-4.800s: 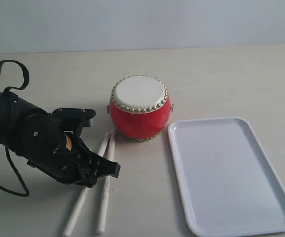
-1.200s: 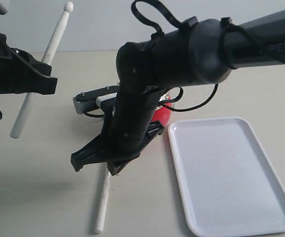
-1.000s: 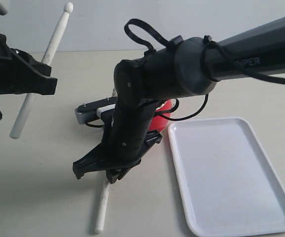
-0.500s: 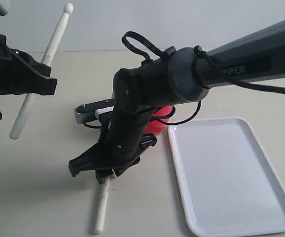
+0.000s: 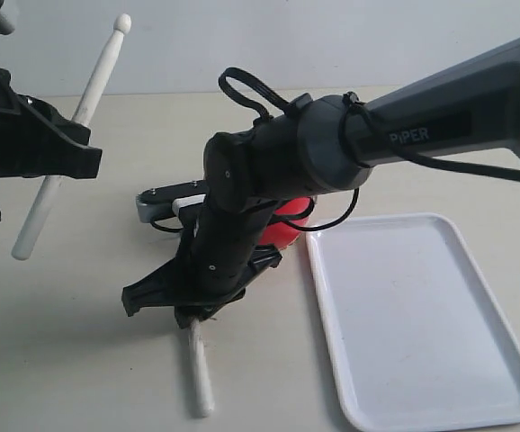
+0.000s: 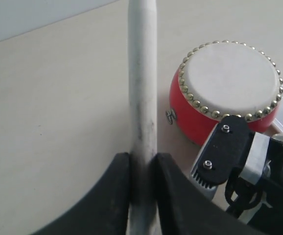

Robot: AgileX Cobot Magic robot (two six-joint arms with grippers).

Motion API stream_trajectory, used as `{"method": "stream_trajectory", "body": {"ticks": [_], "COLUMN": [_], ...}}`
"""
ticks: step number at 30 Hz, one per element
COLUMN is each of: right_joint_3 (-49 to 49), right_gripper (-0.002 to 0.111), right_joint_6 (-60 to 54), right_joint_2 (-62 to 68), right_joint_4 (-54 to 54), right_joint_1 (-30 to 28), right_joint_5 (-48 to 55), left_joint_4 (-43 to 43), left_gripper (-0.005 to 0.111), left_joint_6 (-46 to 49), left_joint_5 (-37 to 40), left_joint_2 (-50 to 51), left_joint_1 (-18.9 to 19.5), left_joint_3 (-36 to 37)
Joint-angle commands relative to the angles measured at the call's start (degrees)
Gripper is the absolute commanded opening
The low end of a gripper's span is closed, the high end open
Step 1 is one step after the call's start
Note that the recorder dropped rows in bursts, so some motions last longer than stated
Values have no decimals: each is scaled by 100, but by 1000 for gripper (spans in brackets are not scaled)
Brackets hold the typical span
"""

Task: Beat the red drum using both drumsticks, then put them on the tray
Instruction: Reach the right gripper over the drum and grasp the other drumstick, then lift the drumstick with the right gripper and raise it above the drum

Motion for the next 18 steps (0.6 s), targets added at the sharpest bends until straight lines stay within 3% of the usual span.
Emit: {"method": "stream_trajectory", "body": {"ticks": [1,3,9,18], "right_joint_3": [58,58,58,58], "right_gripper": [11,1,0,0], "right_joint_6": [61,189,672,-338], "right_joint_2": [231,231,231,-205], "right_joint_4": [-439,-702,-1483,-741], "right_joint_1": [-8,-8,-8,-8], "right_joint_5": [191,272,482,917], "left_joint_4": [10,10,10,21], "left_gripper": [0,0,0,0], "left_joint_6": [-44,-44,-44,-44], "left_joint_5": [11,11,11,-76], "left_joint_2": [-40,-40,-40,-40], "left_joint_1": [12,12,12,12], "left_joint_3": [11,11,11,11]}}
